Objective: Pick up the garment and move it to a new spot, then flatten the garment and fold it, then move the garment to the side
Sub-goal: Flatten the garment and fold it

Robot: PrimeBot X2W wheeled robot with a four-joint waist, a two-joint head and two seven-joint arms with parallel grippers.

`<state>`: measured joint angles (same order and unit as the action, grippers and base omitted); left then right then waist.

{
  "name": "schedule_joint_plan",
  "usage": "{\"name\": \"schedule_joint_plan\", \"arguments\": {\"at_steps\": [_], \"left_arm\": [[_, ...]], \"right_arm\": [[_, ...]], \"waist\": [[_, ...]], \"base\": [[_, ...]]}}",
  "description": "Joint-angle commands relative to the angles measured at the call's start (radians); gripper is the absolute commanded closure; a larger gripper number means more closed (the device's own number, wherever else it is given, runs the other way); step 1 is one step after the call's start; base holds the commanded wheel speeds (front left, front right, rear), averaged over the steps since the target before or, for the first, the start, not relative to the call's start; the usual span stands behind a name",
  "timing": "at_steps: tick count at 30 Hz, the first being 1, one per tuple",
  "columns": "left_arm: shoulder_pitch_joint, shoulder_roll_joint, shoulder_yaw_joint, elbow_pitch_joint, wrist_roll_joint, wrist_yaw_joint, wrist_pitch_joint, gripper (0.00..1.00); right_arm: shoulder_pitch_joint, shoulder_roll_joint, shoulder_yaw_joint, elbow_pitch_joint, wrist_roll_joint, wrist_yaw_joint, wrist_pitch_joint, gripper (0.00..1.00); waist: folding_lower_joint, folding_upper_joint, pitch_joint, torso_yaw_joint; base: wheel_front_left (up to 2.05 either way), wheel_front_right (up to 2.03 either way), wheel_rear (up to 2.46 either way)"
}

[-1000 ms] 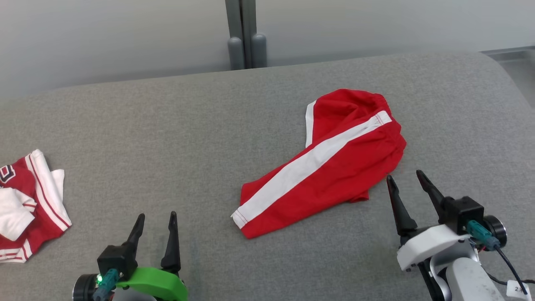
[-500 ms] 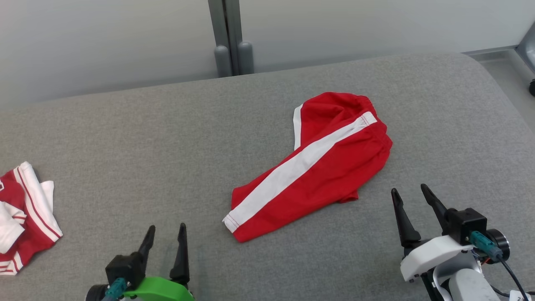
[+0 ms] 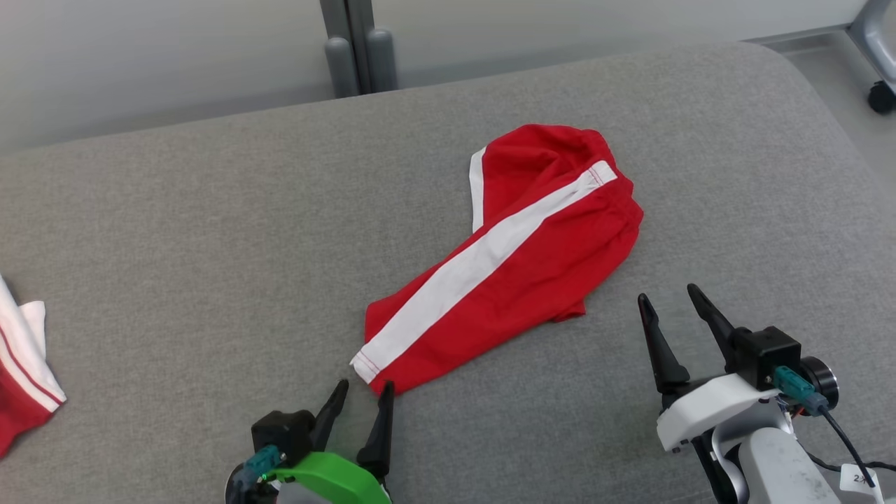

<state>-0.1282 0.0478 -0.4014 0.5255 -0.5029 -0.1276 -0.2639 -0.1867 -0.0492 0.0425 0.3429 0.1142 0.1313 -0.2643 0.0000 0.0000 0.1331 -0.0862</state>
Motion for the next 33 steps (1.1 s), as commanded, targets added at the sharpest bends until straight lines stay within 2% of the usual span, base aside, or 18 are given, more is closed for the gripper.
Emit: {"name": "schedule_joint_plan", "arguments": {"at_steps": [1, 6, 11, 12, 13, 14, 17, 27, 33], "left_arm": [[-0.025, 0.006, -0.01, 0.009, -0.02, -0.004, -0.001, 0.0], [-0.05, 0.026, -0.055, 0.017, -0.085, -0.004, -0.001, 0.0], [-0.059, 0.037, -0.059, -0.006, -0.108, -0.004, -0.001, 0.0], [-0.059, 0.04, -0.061, -0.01, -0.11, -0.004, -0.001, 0.26], [-0.06, 0.042, -0.062, -0.013, -0.112, -0.004, -0.001, 0.58], [-0.061, 0.043, -0.066, -0.016, -0.118, -0.004, -0.001, 1.0], [-0.07, 0.045, -0.058, -0.026, -0.132, -0.004, -0.001, 1.0], [-0.036, 0.053, -0.04, -0.056, -0.07, -0.004, -0.001, 1.0], [-0.004, 0.069, -0.042, -0.047, -0.055, -0.003, -0.001, 1.0]], "right_arm": [[-0.011, -0.003, -0.002, -0.003, -0.008, -0.001, 0.0, 0.0], [-0.013, -0.003, -0.006, -0.008, -0.011, -0.001, 0.0, 0.0], [-0.013, -0.003, -0.007, -0.012, -0.006, -0.001, 0.0, 0.0], [-0.013, -0.003, -0.007, -0.012, -0.005, -0.001, 0.0, 0.0], [-0.014, -0.003, -0.007, -0.012, -0.004, -0.001, 0.0, 0.0], [-0.016, -0.003, -0.007, -0.011, -0.002, -0.001, 0.0, 0.0], [-0.021, -0.003, -0.008, -0.012, 0.0, -0.001, 0.0, 0.0], [-0.059, -0.003, -0.031, 0.0, 0.005, -0.001, 0.0, 0.0], [-0.156, -0.003, 0.002, 0.082, 0.056, -0.001, 0.0, 0.0]], "waist": [[0.0, 0.0, 0.019, -0.019], [0.0, 0.0, 0.034, -0.032], [0.0, 0.0, 0.041, -0.032], [0.0, 0.0, 0.043, -0.03], [0.0, 0.0, 0.044, -0.029], [0.0, 0.0, 0.045, -0.027], [0.0, 0.0, 0.048, -0.021], [0.0, 0.0, 0.043, 0.046], [0.0, 0.0, 0.049, 0.09]], "base": [[0.0, 0.0, 0.0], [0.0, 0.0, 0.0], [0.0, 0.0, 0.0], [0.0, 0.0, 0.0], [0.0, 0.0, 0.0], [0.0, 0.0, 0.0], [0.0, 0.0, 0.0], [0.0, 0.0, 0.0], [0.0, 0.0, 0.0]]}}
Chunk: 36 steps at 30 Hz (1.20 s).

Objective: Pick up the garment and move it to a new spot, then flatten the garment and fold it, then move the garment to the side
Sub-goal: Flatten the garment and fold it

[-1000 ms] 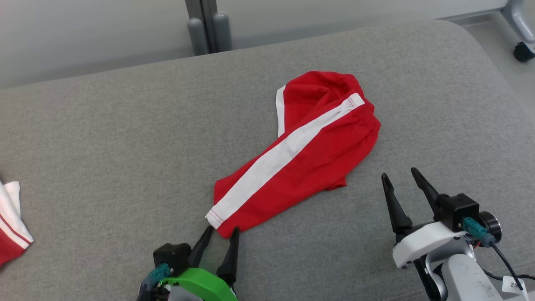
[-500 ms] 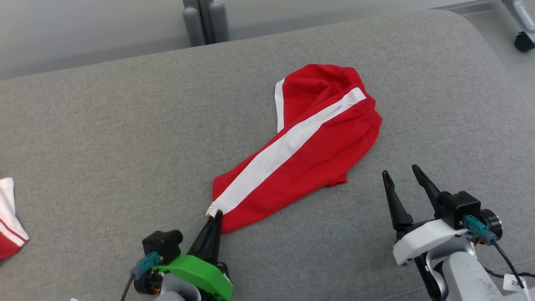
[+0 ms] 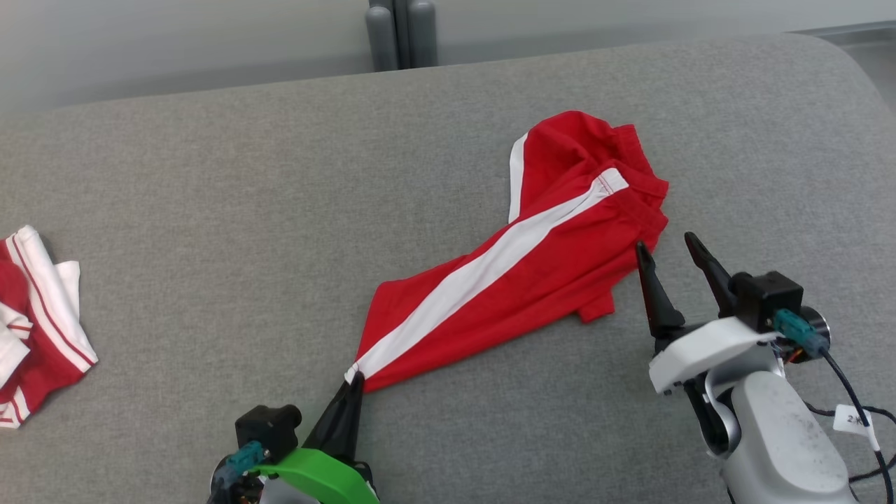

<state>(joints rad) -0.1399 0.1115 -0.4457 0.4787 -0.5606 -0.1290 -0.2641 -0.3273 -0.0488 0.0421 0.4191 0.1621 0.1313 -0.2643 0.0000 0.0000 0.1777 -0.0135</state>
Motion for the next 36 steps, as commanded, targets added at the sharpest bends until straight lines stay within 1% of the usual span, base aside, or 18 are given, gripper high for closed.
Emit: {"name": "schedule_joint_plan", "arguments": {"at_steps": [1, 5, 8, 11, 16, 20, 24, 28, 29, 30, 31, 32, 33, 36], "left_arm": [[0.01, 0.008, 0.002, 0.0, 0.007, -0.002, -0.001, 1.0], [0.015, 0.007, 0.0, 0.002, 0.013, -0.002, -0.001, 1.0], [0.006, 0.002, -0.006, 0.004, 0.017, -0.002, -0.001, 1.0], [-0.007, -0.004, -0.011, 0.005, 0.02, -0.002, -0.001, 1.0], [-0.021, -0.009, -0.023, 0.004, 0.025, -0.002, -0.001, 1.0], [-0.028, -0.007, -0.032, 0.004, 0.025, -0.002, -0.001, 1.0], [-0.03, -0.003, -0.037, 0.004, 0.024, -0.002, -0.001, 1.0], [-0.037, 0.001, -0.04, 0.001, 0.024, -0.002, -0.001, 1.0], [-0.039, 0.001, -0.041, 0.0, 0.024, -0.002, -0.001, 1.0], [-0.039, 0.001, -0.042, 0.0, 0.023, -0.002, -0.001, 1.0], [-0.04, 0.001, -0.042, 0.001, 0.022, -0.002, -0.001, 1.0], [-0.042, 0.001, -0.042, 0.001, 0.021, -0.002, -0.001, 1.0], [-0.044, 0.001, -0.042, 0.002, 0.021, -0.002, -0.001, 1.0], [-0.048, 0.001, -0.037, 0.003, 0.018, -0.002, -0.001, 1.0]], "right_arm": [[-0.036, -0.004, 0.01, 0.026, 0.016, -0.001, 0.0, 0.0], [-0.138, -0.042, 0.074, 0.142, 0.085, -0.001, 0.007, 0.0], [-0.225, -0.088, 0.13, 0.212, 0.155, -0.001, 0.037, 0.0], [-0.283, -0.125, 0.196, 0.264, 0.224, -0.001, 0.094, 0.0], [-0.363, -0.199, 0.343, 0.299, 0.323, -0.001, 0.161, 0.0], [-0.394, -0.244, 0.44, 0.312, 0.373, -0.001, 0.167, 0.0], [-0.42, -0.269, 0.519, 0.326, 0.411, -0.001, 0.153, 0.0], [-0.455, -0.281, 0.578, 0.345, 0.435, -0.001, 0.132, 0.0], [-0.463, -0.282, 0.593, 0.351, 0.44, -0.001, 0.131, 0.15], [-0.471, -0.283, 0.604, 0.356, 0.445, -0.001, 0.128, 0.4], [-0.477, -0.284, 0.613, 0.363, 0.452, -0.001, 0.125, 0.56], [-0.485, -0.286, 0.625, 0.37, 0.457, -0.001, 0.122, 0.85], [-0.492, -0.288, 0.636, 0.379, 0.461, -0.001, 0.121, 1.0], [-0.508, -0.289, 0.654, 0.391, 0.476, -0.001, 0.092, 1.0]], "waist": [[0.0, 0.0, 0.006, 0.022], [0.0, 0.0, 0.014, 0.042], [0.0, 0.0, 0.021, 0.055], [0.0, 0.0, 0.026, 0.063], [0.0, 0.0, 0.038, 0.074], [0.0, 0.0, 0.041, 0.078], [0.0, 0.0, 0.045, 0.078], [0.0, 0.0, 0.056, 0.079], [0.0, 0.0, 0.059, 0.08], [0.0, 0.0, 0.061, 0.081], [0.0, 0.0, 0.063, 0.082], [0.0, 0.0, 0.066, 0.083], [0.0, 0.0, 0.068, 0.085], [0.0, 0.0, 0.071, 0.086]], "base": [[0.0, 0.0, 0.0], [0.0, 0.0, 0.0], [0.0, 0.0, 0.0], [0.0, 0.0, 0.0], [0.0, 0.0, 0.0], [0.0, 0.0, 0.0], [0.0, 0.0, 0.0], [0.0, 0.0, 0.0], [0.0, 0.0, 0.0], [0.0, 0.0, 0.0], [0.0, 0.0, 0.0], [0.0, 0.0, 0.0], [0.0, 0.0, 0.0], [0.0, 0.0, 0.0]]}}
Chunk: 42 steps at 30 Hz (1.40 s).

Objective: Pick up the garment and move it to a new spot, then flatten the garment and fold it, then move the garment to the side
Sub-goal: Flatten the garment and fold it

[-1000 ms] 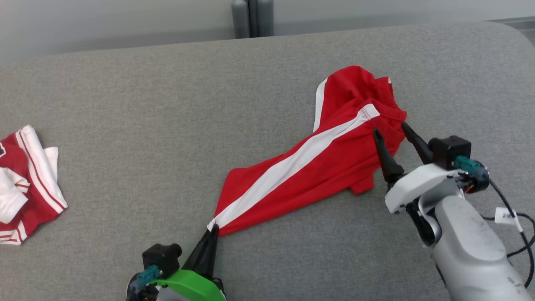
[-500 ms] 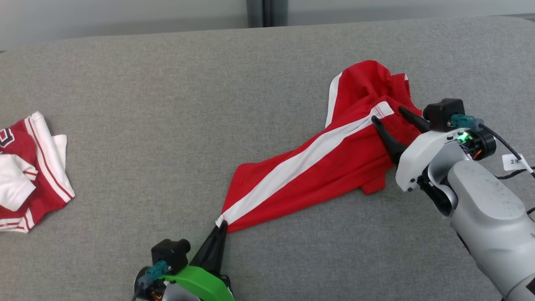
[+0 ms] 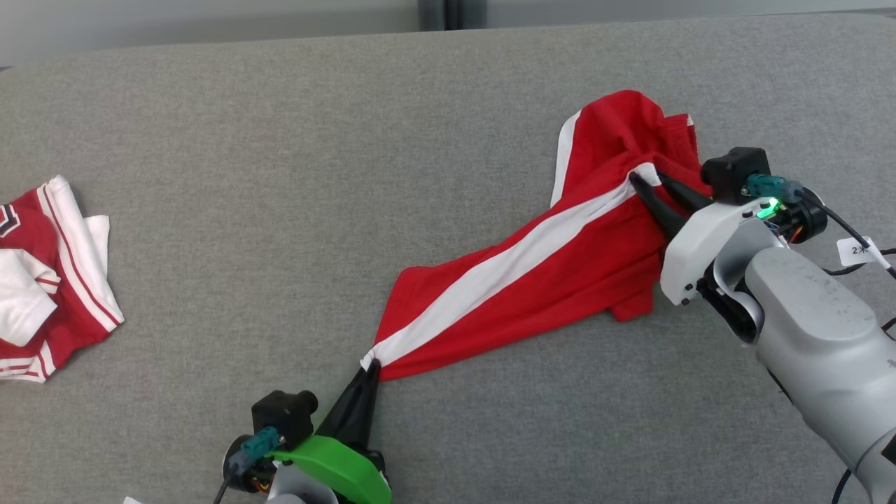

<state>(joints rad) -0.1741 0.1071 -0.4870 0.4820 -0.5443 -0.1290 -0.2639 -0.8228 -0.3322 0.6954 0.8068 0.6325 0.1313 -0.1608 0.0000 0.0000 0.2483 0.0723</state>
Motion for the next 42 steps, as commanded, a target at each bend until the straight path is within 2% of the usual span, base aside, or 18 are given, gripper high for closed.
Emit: {"name": "schedule_joint_plan", "arguments": {"at_steps": [1, 8, 14, 18, 22, 26, 30, 34, 38, 42], "left_arm": [[-0.014, 0.006, 0.009, -0.001, 0.001, -0.002, -0.001, 1.0], [-0.007, 0.011, 0.063, -0.034, 0.02, -0.002, -0.001, 1.0], [-0.078, 0.056, 0.15, -0.162, 0.067, -0.002, -0.001, 1.0], [-0.166, 0.124, 0.211, -0.263, 0.109, -0.002, -0.001, 1.0], [-0.282, 0.226, 0.233, -0.321, 0.143, -0.002, -0.001, 1.0], [-0.423, 0.318, 0.23, -0.325, 0.129, -0.002, -0.001, 1.0], [-0.534, 0.35, 0.219, -0.285, 0.107, 0.0, -0.001, 1.0], [-0.648, 0.358, 0.186, -0.209, 0.086, 0.0, -0.001, 1.0], [-0.771, 0.356, 0.168, -0.138, 0.089, 0.0, -0.001, 1.0], [-0.893, 0.341, 0.198, -0.098, 0.125, 0.0, -0.001, 1.0]], "right_arm": [[-0.017, -0.005, 0.001, 0.005, 0.014, -0.001, -0.029, 1.0], [0.003, -0.014, 0.001, -0.035, 0.052, -0.001, -0.097, 1.0], [0.03, -0.039, -0.08, -0.196, 0.075, -0.001, -0.104, 1.0], [0.044, -0.062, -0.117, -0.339, 0.078, -0.001, -0.105, 1.0], [0.009, -0.094, -0.128, -0.453, 0.095, -0.001, -0.096, 1.0], [-0.045, -0.125, -0.148, -0.534, 0.087, -0.001, -0.015, 1.0], [-0.112, -0.128, -0.145, -0.542, 0.067, -0.001, 0.049, 1.0], [-0.196, -0.094, -0.158, -0.484, 0.054, -0.001, 0.066, 1.0], [-0.314, -0.049, -0.164, -0.404, 0.007, -0.001, 0.025, 1.0], [-0.439, -0.011, -0.177, -0.3, -0.079, -0.001, -0.056, 1.0]], "waist": [[0.0, 0.0, -0.001, 0.0], [0.0, 0.0, -0.043, -0.018], [0.0, 0.0, -0.101, -0.052], [0.0, 0.0, -0.131, -0.084], [0.0, 0.0, -0.154, -0.109], [0.0, 0.0, -0.137, -0.124], [0.0, 0.0, -0.085, -0.127], [0.0, 0.0, -0.011, -0.128], [0.0, 0.0, 0.066, -0.127], [0.0, 0.0, 0.124, -0.125]], "base": [[0.0, 0.0, 0.0], [0.0, 0.0, 0.0], [0.0, 0.0, 0.0], [0.0, 0.0, 0.0], [0.0, 0.0, 0.0], [0.0, 0.0, 0.0], [0.0, 0.0, 0.0], [0.0, 0.0, 0.0], [0.0, 0.0, 0.0], [0.0, 0.0, 0.0]]}}
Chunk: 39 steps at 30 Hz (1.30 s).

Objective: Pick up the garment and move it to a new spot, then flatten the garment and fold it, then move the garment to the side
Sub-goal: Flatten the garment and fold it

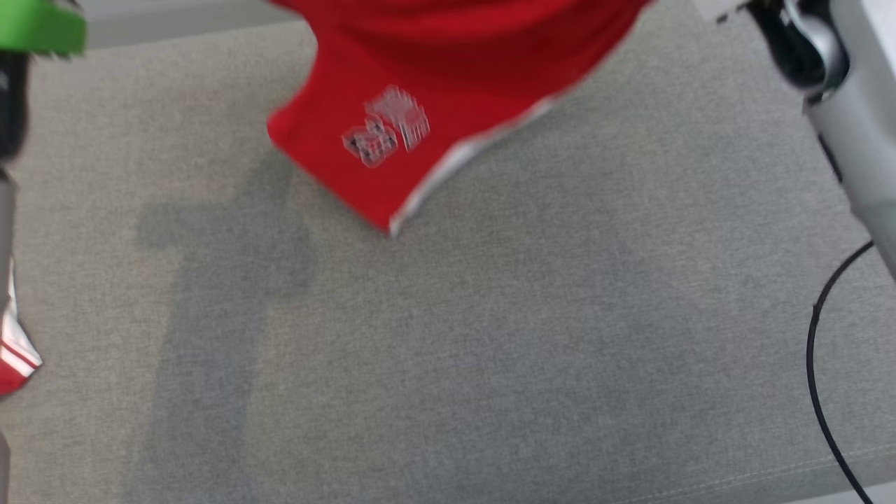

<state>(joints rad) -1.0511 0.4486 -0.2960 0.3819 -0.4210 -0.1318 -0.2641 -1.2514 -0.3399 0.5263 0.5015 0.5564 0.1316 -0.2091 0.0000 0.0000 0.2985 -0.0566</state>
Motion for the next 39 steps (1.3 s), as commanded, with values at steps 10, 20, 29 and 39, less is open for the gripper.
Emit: {"name": "schedule_joint_plan", "arguments": {"at_steps": [10, 20, 29, 39], "left_arm": [[-0.009, -0.084, 0.097, -0.107, 0.099, 0.003, 0.0, 1.0], [0.449, -0.202, 0.187, -0.175, 0.077, 0.003, 0.0, 1.0], [0.807, -0.291, 0.261, -0.161, 0.085, 0.003, -0.001, 1.0], [1.055, -0.366, 0.329, -0.157, 0.099, 0.003, -0.001, 1.0]], "right_arm": [[-0.002, 0.033, -0.08, -0.026, -0.155, -0.002, -0.055, 1.0], [0.456, 0.043, -0.081, -0.184, -0.105, -0.002, -0.056, 1.0], [0.825, 0.057, -0.096, -0.277, -0.071, -0.002, -0.056, 1.0], [1.117, 0.071, -0.098, -0.303, -0.038, -0.002, -0.056, 1.0]], "waist": [[0.0, 0.0, 0.109, 0.03], [0.0, 0.0, 0.022, 0.035], [0.0, 0.0, -0.126, 0.033], [0.0, 0.0, -0.263, 0.037]], "base": [[0.0, 0.0, 0.0], [0.0, 0.0, 0.0], [0.0, 0.0, 0.0], [0.0, 0.0, 0.0]]}}
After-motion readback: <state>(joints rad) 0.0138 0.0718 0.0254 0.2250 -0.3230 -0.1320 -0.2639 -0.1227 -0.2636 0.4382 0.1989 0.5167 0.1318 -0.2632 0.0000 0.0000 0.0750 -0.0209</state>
